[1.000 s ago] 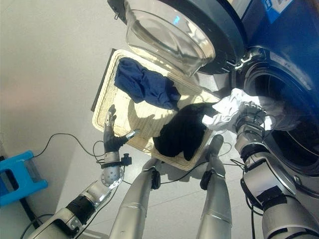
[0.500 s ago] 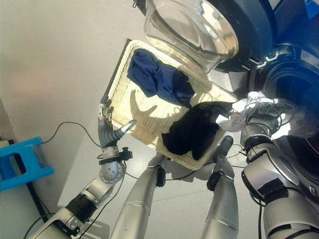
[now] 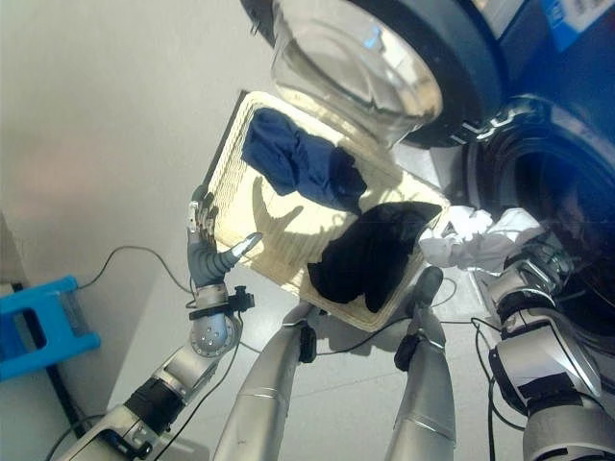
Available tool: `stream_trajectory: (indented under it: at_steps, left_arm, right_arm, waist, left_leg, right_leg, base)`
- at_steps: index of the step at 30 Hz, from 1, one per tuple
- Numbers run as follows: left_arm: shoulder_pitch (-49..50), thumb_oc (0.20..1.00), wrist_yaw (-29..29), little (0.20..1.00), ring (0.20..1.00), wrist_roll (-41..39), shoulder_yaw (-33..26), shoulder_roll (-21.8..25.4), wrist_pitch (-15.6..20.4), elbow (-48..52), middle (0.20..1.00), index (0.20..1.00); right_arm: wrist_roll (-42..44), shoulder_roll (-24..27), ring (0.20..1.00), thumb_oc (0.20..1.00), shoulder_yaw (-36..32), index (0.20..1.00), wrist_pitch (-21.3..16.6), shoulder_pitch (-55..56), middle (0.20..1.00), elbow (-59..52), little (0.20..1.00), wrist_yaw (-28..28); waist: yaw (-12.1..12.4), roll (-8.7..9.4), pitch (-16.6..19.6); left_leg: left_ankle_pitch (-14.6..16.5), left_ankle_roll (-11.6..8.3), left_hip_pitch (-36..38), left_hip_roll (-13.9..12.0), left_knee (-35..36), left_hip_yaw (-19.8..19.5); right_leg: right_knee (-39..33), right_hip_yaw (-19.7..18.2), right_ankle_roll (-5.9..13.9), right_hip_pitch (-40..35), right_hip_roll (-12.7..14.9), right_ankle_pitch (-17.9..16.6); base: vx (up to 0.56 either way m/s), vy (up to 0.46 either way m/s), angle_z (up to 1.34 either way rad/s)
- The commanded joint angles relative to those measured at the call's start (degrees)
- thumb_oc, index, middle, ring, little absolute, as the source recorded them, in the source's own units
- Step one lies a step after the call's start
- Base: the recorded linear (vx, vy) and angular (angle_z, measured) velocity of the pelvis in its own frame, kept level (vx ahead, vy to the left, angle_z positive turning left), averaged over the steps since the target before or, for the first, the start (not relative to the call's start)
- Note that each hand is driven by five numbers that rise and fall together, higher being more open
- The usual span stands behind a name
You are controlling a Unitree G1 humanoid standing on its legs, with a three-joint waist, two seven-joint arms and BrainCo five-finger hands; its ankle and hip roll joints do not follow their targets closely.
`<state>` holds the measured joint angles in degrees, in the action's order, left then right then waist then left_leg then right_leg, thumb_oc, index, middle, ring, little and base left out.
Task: Put the clothes into the washing machine.
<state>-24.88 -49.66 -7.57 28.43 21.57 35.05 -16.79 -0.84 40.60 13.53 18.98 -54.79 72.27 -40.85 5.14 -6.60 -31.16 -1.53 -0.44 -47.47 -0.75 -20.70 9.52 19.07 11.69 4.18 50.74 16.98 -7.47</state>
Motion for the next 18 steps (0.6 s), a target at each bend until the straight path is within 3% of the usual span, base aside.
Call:
stream_trajectory:
  at_steps: [1, 5, 6, 11, 12, 14, 15, 16, 18]
  left_arm:
    - [2.95, 1.000, -1.74, 1.000, 1.000, 1.23, -1.65, -0.39, 1.34, 4.90, 1.000, 1.000]
    - [2.63, 1.000, -2.52, 1.000, 1.000, 0.81, -1.36, -0.19, 0.67, 4.72, 1.000, 1.000]
    - [2.35, 1.000, -2.68, 1.000, 1.000, 0.25, -1.33, -0.01, 0.15, 4.51, 1.000, 1.000]
    - [2.37, 1.000, -2.61, 1.000, 1.000, 0.11, -1.41, 0.04, -0.01, 4.45, 1.000, 1.000]
    - [2.26, 1.000, -1.89, 1.000, 1.000, -1.17, -1.65, 0.70, -0.98, 4.14, 1.000, 1.000]
    - [2.26, 1.000, -1.89, 1.000, 1.000, -1.17, -1.65, 0.70, -0.98, 4.14, 1.000, 1.000]
    - [1.97, 1.000, -1.68, 1.000, 1.000, -1.41, -1.52, 0.74, -1.37, 3.99, 1.000, 1.000]
    - [1.71, 1.000, -1.00, 1.000, 1.000, -2.07, -1.41, 0.82, -2.22, 3.19, 1.000, 1.000]
    - [1.39, 1.000, -0.75, 1.000, 1.000, -2.62, -1.10, 1.10, -2.53, 2.77, 1.000, 1.000]
  right_arm:
    - [15.49, 6.52, 0.200, 0.200, -2.41, 0.200, -6.92, 4.16, 0.200, -0.08, 0.200, -10.05]
    - [23.94, 5.75, 0.200, 0.200, -8.86, 0.200, -13.71, 6.35, 0.200, -1.95, 0.200, -12.53]
    - [29.84, 5.30, 0.200, 0.200, -11.36, 0.200, -17.58, 6.85, 0.200, -3.60, 0.200, -12.87]
    - [30.86, 5.09, 0.200, 0.200, -11.81, 0.200, -18.29, 7.16, 0.200, -4.08, 0.200, -13.05]
    - [40.36, 3.65, 0.200, 0.200, -14.64, 0.200, -24.84, 7.24, 0.200, -6.91, 0.200, -12.11]
    - [40.36, 3.65, 0.200, 0.200, -14.64, 0.200, -24.84, 7.24, 0.200, -6.91, 0.200, -12.11]
    - [44.05, 3.57, 0.200, 0.200, -15.56, 0.200, -27.54, 6.44, 0.200, -7.01, 0.200, -10.68]
    - [60.64, 2.48, 0.200, 0.200, -19.04, 0.200, -38.39, 5.25, 0.200, -9.86, 0.200, -6.38]
    - [72.63, 1.39, 0.200, 0.200, -21.22, 0.200, -45.46, 4.58, 0.200, -11.01, 0.200, -2.18]
  waist:
    - [-2.10, -4.02, 1.37]
    - [-2.81, -3.69, 1.37]
    - [-3.12, -3.51, 1.37]
    - [-3.18, -3.41, 1.37]
    - [-3.31, -2.84, 1.37]
    - [-3.31, -2.84, 1.37]
    - [-3.22, -2.77, 1.37]
    - [-3.30, -2.30, 1.37]
    - [-3.22, -2.14, 1.37]
  left_leg:
    - [3.68, -2.42, 1.33, 1.07, 1.54, 2.81]
    - [4.36, -2.05, 3.21, 0.77, 1.78, 3.49]
    - [4.76, -1.88, 3.83, 0.73, 1.48, 3.68]
    - [4.85, -1.84, 4.01, 0.72, 1.41, 3.69]
    - [5.31, -1.65, 5.24, 0.70, 1.25, 3.64]
    - [5.31, -1.65, 5.24, 0.70, 1.25, 3.64]
    - [5.49, -1.62, 5.50, 0.66, 1.01, 3.59]
    - [5.95, -1.54, 6.54, 0.58, 0.57, 3.49]
    - [6.24, -1.53, 6.85, 0.63, 0.23, 3.30]
  right_leg:
    - [4.70, 4.71, 4.04, 1.40, -2.42, 3.44]
    - [4.65, 4.52, 3.90, -0.14, -2.82, 3.95]
    - [4.88, 4.47, 3.75, -0.83, -2.90, 4.31]
    - [4.94, 4.44, 3.72, -1.01, -2.96, 4.38]
    - [4.77, 4.53, 3.44, -2.54, -3.22, 4.81]
    - [4.77, 4.53, 3.44, -2.54, -3.22, 4.81]
    - [4.99, 4.65, 3.34, -2.92, -3.18, 5.04]
    - [5.59, 4.68, 3.03, -4.22, -3.38, 5.85]
    - [5.98, 4.63, 2.94, -4.66, -3.41, 6.23]
  base:
    - [0.02, 0.043, -0.07]
    - [0.02, 0.048, -0.13]
    - [0.02, 0.037, -0.10]
    - [0.02, 0.006, -0.07]
    - [0.04, 0.003, -0.03]
    - [0.03, 0.003, -0.03]
    - [0.07, 0.007, -0.06]
    - [0.09, 0.001, -0.08]
    - [0.07, -0.012, -0.06]
